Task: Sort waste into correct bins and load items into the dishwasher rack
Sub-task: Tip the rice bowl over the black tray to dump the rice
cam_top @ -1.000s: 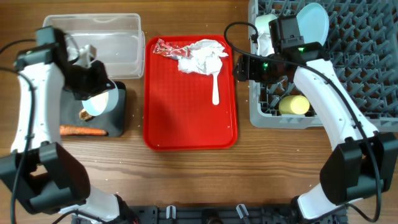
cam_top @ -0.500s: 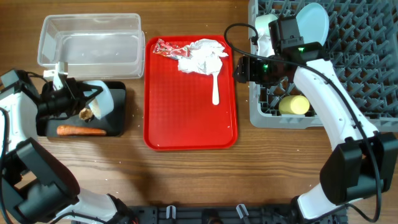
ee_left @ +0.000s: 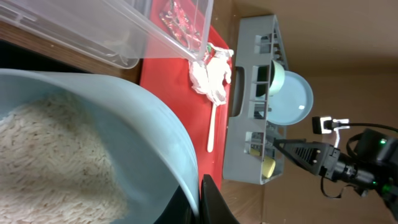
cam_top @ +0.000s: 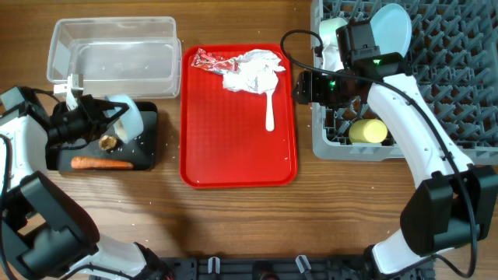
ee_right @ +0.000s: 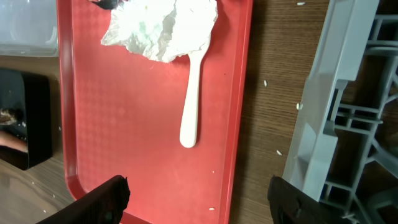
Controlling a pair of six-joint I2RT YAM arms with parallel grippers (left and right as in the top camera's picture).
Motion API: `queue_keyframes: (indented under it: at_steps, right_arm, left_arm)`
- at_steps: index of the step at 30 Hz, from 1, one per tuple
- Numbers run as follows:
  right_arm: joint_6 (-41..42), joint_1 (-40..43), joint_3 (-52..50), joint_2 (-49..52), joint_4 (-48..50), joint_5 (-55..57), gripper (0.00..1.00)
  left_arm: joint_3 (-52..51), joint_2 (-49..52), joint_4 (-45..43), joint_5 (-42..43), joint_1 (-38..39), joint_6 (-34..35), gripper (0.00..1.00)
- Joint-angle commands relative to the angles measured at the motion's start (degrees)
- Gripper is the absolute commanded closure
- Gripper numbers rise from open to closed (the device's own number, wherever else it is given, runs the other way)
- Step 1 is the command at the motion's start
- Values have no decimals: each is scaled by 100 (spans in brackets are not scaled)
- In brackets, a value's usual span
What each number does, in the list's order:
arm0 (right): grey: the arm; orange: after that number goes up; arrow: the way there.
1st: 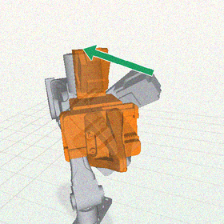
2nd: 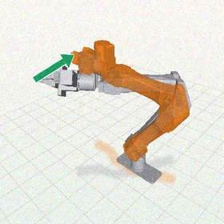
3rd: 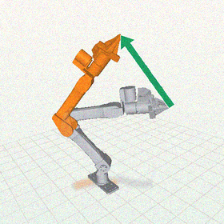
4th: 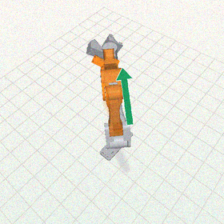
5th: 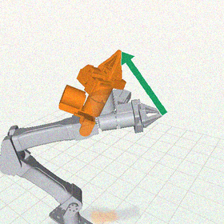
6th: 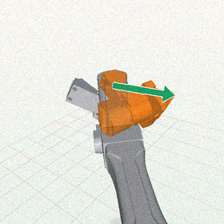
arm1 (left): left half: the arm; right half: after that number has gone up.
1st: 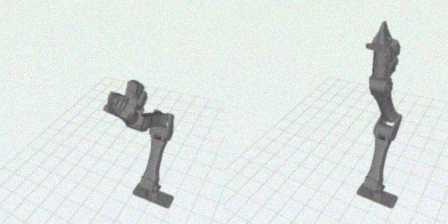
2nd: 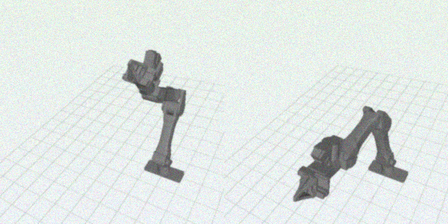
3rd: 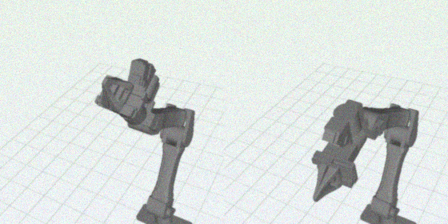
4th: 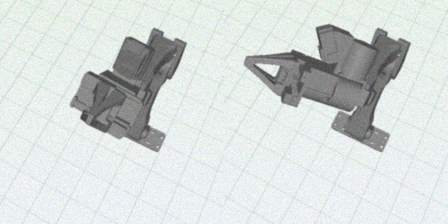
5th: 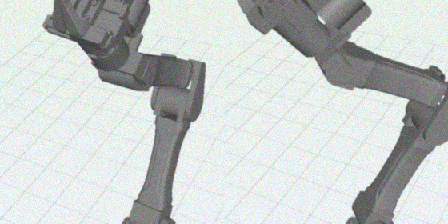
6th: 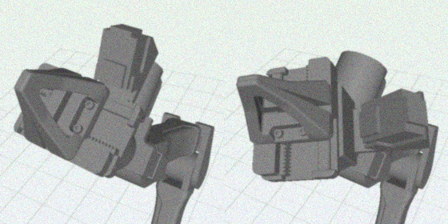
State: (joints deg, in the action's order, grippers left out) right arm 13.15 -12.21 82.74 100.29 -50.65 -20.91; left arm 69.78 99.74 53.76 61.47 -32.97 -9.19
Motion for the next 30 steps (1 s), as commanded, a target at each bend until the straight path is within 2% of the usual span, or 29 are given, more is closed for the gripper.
queue_keyframes:
  at_steps: [1,7,11,13,18,24,30]
  right_arm:
    - [-116,-15,17,-146,-63,52,25]
    - [-111,-15,17,-146,-111,52,25]
    - [-98,-15,17,-146,-107,50,25]
    - [-96,-15,17,-146,-111,50,25]
    - [-96,-15,17,-146,-136,50,25]
    - [-109,-15,17,-146,-190,52,25]
    - [-109,-15,17,-146,-190,52,25]
  left_arm:
    - [-48,297,-22,498,-70,-109,96]
    - [-48,868,92,1139,-470,-111,96]
    - [-48,883,435,1263,-859,-111,96]
    - [-59,887,435,1620,-944,-111,96]
    - [-74,894,417,1947,-960,-111,96]
    - [-415,894,435,2732,-960,-90,96]
    - [-422,894,433,2887,-960,-90,96]
